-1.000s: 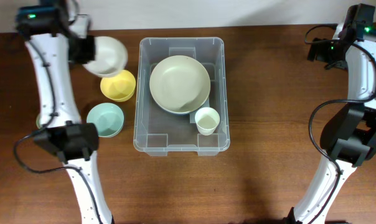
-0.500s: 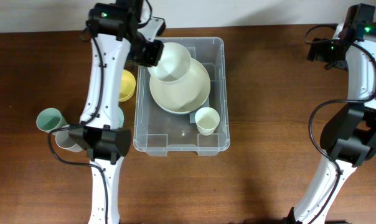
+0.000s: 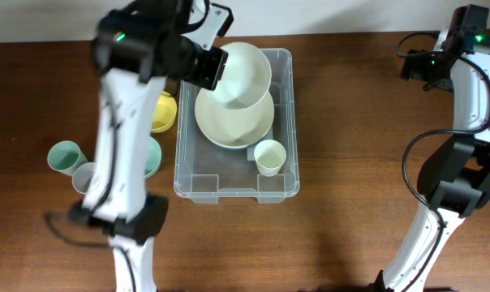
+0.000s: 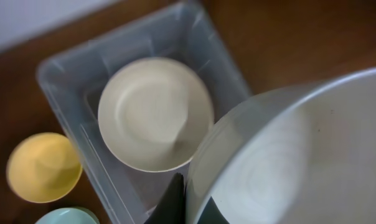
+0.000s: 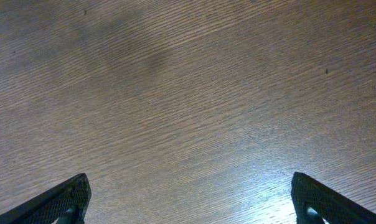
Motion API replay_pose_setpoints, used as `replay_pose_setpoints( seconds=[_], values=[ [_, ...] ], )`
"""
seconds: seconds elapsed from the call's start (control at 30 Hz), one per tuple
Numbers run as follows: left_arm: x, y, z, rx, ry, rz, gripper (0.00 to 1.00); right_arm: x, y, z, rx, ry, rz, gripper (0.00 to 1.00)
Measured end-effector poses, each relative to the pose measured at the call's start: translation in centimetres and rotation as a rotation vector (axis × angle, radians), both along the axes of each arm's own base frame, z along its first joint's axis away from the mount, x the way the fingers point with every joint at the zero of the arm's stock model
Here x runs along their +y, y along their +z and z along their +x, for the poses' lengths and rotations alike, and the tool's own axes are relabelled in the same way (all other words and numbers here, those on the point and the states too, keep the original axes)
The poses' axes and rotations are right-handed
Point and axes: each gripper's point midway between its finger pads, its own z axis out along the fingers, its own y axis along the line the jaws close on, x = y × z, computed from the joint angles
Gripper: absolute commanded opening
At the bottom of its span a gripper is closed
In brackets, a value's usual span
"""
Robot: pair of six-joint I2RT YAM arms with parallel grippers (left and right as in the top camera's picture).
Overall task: Pack container
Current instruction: 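Lift the white bowl and carry it over the bin, then lower the white bowl into the bin's front left corner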
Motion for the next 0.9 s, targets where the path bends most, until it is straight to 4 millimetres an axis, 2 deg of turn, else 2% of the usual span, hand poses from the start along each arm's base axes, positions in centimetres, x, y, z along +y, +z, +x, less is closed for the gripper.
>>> replay_pose_setpoints(
  seconds=[0.13, 0.2, 0.27, 0.33, 0.43, 0.5, 0.6, 0.73, 0.8, 0.9],
  values=[
    [0.3, 5.7, -4.0, -0.134, -0.003, -0.039, 0.01, 0.0, 0.0, 0.0, 0.0, 0.0, 0.0, 0.99],
    [0.8, 7.7, -5.6, -0.193, 0.026, -0.035, 0.01, 0.0, 0.0, 0.0, 0.0, 0.001, 0.0, 0.99],
    [1.8, 8.8, -6.4, -0.234, 0.08, -0.011, 0.01, 0.0, 0.0, 0.0, 0.0, 0.0, 0.0, 0.99],
    [3.3, 9.1, -6.3, -0.257, 0.171, 0.038, 0.01, 0.0, 0.0, 0.0, 0.0, 0.0, 0.0, 0.99],
    [5.6, 7.7, -4.5, -0.253, 0.331, 0.14, 0.01, 0.0, 0.0, 0.0, 0.0, 0.0, 0.0, 0.99],
    [6.3, 6.0, -2.6, -0.238, 0.403, 0.2, 0.01, 0.0, 0.0, 0.0, 0.0, 0.0, 0.0, 0.99],
    [6.1, 1.7, 0.4, -0.18, 0.466, 0.278, 0.01, 0.0, 0.0, 0.0, 0.0, 0.0, 0.0, 0.99],
    [5.8, -3.1, 2.1, -0.103, 0.48, 0.353, 0.01, 0.0, 0.0, 0.0, 0.0, 0.0, 0.0, 0.99],
    [5.6, -4.6, 2.6, -0.084, 0.482, 0.364, 0.01, 0.0, 0.0, 0.0, 0.0, 0.0, 0.0, 0.99],
    [5.3, -5.8, 3.0, -0.074, 0.484, 0.366, 0.01, 0.0, 0.0, 0.0, 0.0, 0.0, 0.0, 0.99]
  ],
)
